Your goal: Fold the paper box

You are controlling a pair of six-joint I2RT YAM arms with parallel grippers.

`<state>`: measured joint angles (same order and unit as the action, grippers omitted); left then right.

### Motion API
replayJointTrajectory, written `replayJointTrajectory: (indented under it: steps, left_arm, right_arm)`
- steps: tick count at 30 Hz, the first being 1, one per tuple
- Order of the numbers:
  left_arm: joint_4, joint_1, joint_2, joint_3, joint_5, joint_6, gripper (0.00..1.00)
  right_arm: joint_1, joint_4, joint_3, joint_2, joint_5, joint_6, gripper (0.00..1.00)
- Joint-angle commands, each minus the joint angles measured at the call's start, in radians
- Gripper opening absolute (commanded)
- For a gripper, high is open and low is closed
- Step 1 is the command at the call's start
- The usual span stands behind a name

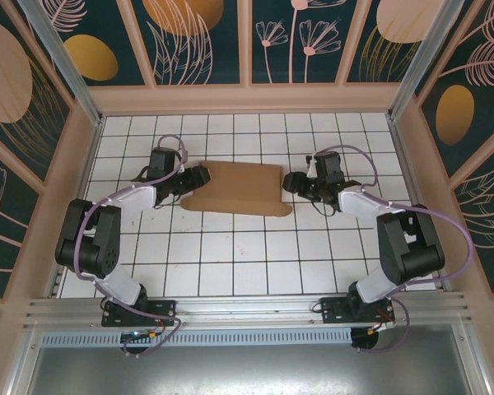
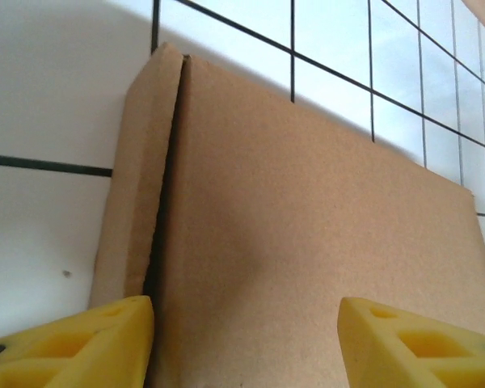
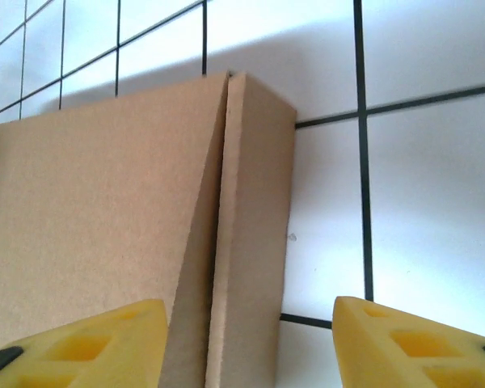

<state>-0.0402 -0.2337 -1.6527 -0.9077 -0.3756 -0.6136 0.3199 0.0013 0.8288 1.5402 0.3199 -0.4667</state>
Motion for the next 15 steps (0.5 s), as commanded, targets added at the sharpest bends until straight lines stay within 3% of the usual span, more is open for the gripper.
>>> replayJointTrajectory:
  steps: [1, 6, 11, 15]
  left_arm:
    - [0.079, 0.006, 0.012, -0.05, 0.073, 0.086, 0.65]
    - [0.092, 0.005, 0.014, -0.059, 0.081, 0.136, 0.68]
    - [0.084, 0.006, 0.077, -0.049, 0.158, 0.184, 0.7]
    - [0.097, 0.013, 0.013, -0.059, 0.148, 0.196, 0.69]
  right_arm:
    - [0.003, -0.022, 0.021, -0.018, -0.052, 0.046, 0.59]
    - [0.017, 0.046, 0.023, 0.039, 0.074, 0.023, 0.61]
    - [0.036, 0.071, 0.024, 0.045, 0.061, 0.005, 0.61]
    - [0.037, 0.074, 0.042, 0.087, 0.074, -0.003, 0.59]
